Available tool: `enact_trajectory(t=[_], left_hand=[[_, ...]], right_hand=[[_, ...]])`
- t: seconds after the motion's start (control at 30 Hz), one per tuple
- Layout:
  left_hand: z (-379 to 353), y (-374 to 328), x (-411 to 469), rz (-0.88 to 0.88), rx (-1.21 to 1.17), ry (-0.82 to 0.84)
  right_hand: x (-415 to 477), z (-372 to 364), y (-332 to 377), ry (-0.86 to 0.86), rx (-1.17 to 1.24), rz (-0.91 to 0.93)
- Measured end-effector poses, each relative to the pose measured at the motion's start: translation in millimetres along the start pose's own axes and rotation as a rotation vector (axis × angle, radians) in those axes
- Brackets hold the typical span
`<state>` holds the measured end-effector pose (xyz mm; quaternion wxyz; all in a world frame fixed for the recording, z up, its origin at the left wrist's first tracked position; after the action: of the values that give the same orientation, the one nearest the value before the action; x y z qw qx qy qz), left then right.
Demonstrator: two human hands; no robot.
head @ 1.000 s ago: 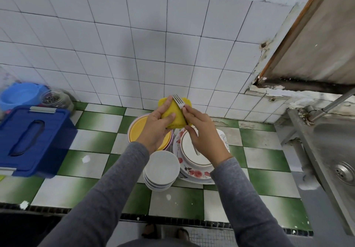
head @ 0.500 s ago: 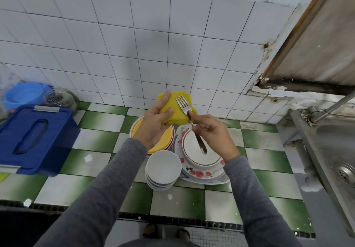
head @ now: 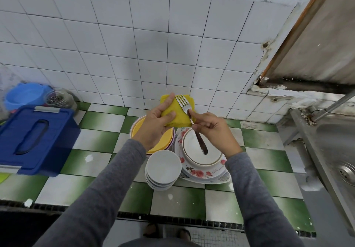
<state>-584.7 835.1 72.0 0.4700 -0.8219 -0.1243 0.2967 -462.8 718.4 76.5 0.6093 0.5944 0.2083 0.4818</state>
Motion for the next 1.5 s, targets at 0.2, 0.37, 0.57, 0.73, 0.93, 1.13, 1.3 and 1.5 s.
enact_trajectory(t=[0.2,0.37,0.57,0.73,0.93,1.13,1.3,1.5], left_hand=[[9,-11,0,-0.041,-0.08,-0.049],[1,0,-1,-0.015,0.04,-0.021],[5,-2,1,-0.065,0.249,-0.129],[7,1,1,-0.065,0.294,-0.199],[-3,7,3,-0.084,0.293,-0.143],[0,11,6,-0.049,0.189,-0.087],[2,9,0,-0.037,0.149,-0.033],[1,10,-3,-0.032,0.157,-0.029]], right_hand=[[-2,-1,1,0.002,0.013,-0.011],[1,-3,4,0.0,0.004,-0.006],[-5,3,1,-0.017,-0.133,0.008],[0,5,17,-0.065,-0.38,0.093],[7,-12,29,-0.014,-0.691,0.298],[12,-24,21,0.088,-0.681,0.216],[15,-21,13,0.11,-0.461,0.026],[14,-16,6,0.012,-0.125,-0.143]])
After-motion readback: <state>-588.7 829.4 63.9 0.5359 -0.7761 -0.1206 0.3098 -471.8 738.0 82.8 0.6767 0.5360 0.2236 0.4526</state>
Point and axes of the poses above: each hand's wrist, its own x-axis towards the middle knuckle, its own z-axis out of the back of the hand, y = z × x, the point moved 8 cm from there along x, towards the middle knuckle, and after that the axes turned 15 degrees about z, right-handed, at the moved point
